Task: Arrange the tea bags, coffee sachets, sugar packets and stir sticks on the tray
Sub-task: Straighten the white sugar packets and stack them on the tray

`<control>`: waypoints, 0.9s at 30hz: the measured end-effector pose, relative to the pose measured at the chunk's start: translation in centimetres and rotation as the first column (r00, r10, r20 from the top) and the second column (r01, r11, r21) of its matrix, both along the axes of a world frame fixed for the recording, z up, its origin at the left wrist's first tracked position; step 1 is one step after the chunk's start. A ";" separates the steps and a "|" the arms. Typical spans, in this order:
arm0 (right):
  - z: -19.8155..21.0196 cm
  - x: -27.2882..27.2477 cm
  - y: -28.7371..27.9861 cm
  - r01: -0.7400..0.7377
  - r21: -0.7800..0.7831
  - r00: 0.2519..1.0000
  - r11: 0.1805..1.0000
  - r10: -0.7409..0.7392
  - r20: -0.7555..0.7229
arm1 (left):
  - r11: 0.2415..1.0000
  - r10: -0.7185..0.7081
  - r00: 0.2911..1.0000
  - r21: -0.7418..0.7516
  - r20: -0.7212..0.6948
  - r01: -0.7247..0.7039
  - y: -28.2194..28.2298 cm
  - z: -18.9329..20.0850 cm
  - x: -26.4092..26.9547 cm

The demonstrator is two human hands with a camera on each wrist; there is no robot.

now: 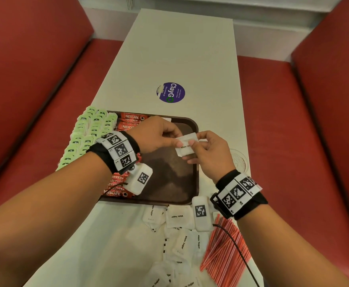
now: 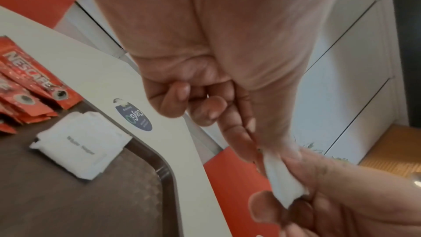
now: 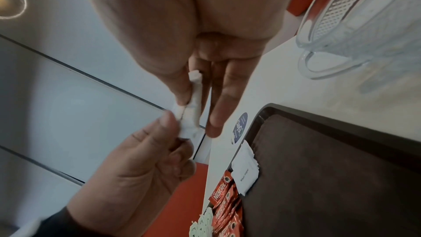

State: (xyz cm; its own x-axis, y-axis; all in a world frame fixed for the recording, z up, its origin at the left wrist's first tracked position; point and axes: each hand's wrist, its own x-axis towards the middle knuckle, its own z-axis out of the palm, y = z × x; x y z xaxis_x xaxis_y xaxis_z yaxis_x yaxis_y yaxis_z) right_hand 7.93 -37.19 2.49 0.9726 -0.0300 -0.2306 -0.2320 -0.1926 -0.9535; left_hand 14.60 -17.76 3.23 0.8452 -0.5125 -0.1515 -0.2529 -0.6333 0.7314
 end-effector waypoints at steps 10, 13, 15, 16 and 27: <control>-1.1 -1.4 -0.9 -0.249 -0.314 0.967 0.916 0.253 -0.028 | 0.798 0.110 0.990 0.586 0.087 -0.140 3.4 -4.4 4.2; -1.3 -2.4 -1.0 -0.403 -0.390 0.911 0.828 0.402 -0.089 | 0.772 0.151 0.982 0.607 0.112 -0.188 2.7 -5.1 5.3; -1.6 -3.0 -0.9 -0.479 -0.415 0.873 0.773 0.469 -0.134 | 0.755 0.166 0.977 0.619 0.135 -0.214 2.3 -5.2 6.0; -1.7 -3.3 -0.8 -0.510 -0.431 0.855 0.745 0.495 -0.156 | 0.750 0.178 0.973 0.621 0.146 -0.230 2.1 -5.3 6.4; -2.9 -6.0 0.2 -0.695 -0.635 0.672 0.336 0.617 -0.409 | 0.752 0.270 0.934 0.555 0.233 -0.356 2.2 -5.2 5.5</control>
